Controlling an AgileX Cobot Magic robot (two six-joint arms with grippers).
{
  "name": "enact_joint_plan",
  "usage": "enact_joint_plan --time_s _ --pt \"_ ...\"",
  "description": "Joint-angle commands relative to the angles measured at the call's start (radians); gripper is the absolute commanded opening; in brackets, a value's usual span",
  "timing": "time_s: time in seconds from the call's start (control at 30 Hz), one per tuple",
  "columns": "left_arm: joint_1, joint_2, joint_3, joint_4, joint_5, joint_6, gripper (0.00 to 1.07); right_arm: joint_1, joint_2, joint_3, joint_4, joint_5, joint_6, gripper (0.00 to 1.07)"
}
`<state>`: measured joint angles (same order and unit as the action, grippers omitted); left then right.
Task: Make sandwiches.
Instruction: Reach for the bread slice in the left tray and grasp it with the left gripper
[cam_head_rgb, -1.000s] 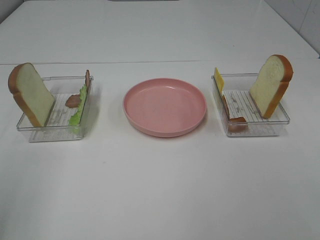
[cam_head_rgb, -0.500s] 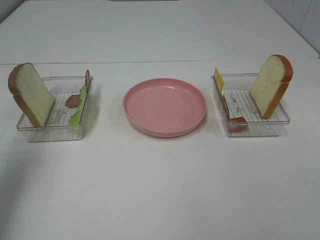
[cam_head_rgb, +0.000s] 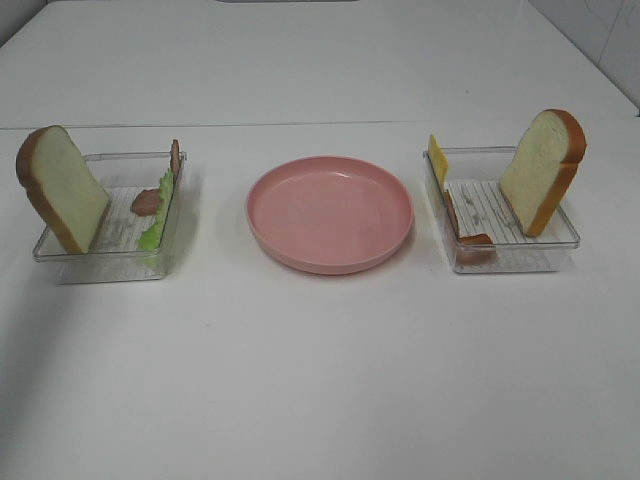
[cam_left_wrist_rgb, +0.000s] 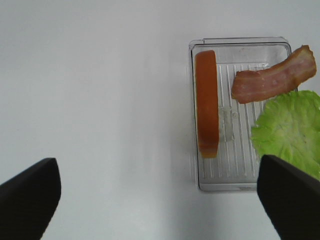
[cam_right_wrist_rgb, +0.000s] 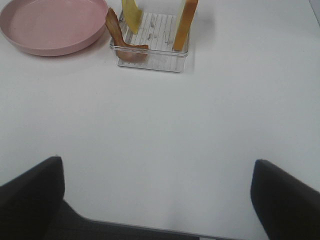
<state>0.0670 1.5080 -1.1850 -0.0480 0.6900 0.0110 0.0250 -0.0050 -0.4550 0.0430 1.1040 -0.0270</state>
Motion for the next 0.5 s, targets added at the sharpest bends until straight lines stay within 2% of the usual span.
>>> enact_joint_plan --time_s 0.03,0.07,0.1,0.13,0.17,0.23,0.5 --pt "-0.004 0.110 -0.082 -0.054 0.025 0.000 1.02 -0.001 -0.033 0.002 0.004 -0.003 0.004 0.99" --pt "-0.004 0.171 -0.138 -0.096 0.043 0.012 1.02 -0.001 -0.033 0.002 0.004 -0.003 0.004 0.99" --pt "-0.004 0.171 -0.138 -0.096 0.043 0.012 1.02 -0.001 -0.033 0.002 0.004 -0.003 0.004 0.99" --pt "-0.004 0.237 -0.190 -0.140 0.075 0.041 1.02 -0.001 -0.033 0.002 0.004 -0.003 0.004 0.99" --pt "-0.004 0.237 -0.190 -0.140 0.075 0.041 1.02 -0.001 -0.033 0.002 0.004 -0.003 0.004 0.99" --pt "-0.004 0.319 -0.265 -0.189 0.120 0.071 1.02 -0.001 -0.033 0.002 0.004 -0.003 0.004 0.99" --pt "-0.031 0.464 -0.398 -0.219 0.141 0.075 1.02 -0.001 -0.033 0.002 0.004 -0.003 0.004 0.99"
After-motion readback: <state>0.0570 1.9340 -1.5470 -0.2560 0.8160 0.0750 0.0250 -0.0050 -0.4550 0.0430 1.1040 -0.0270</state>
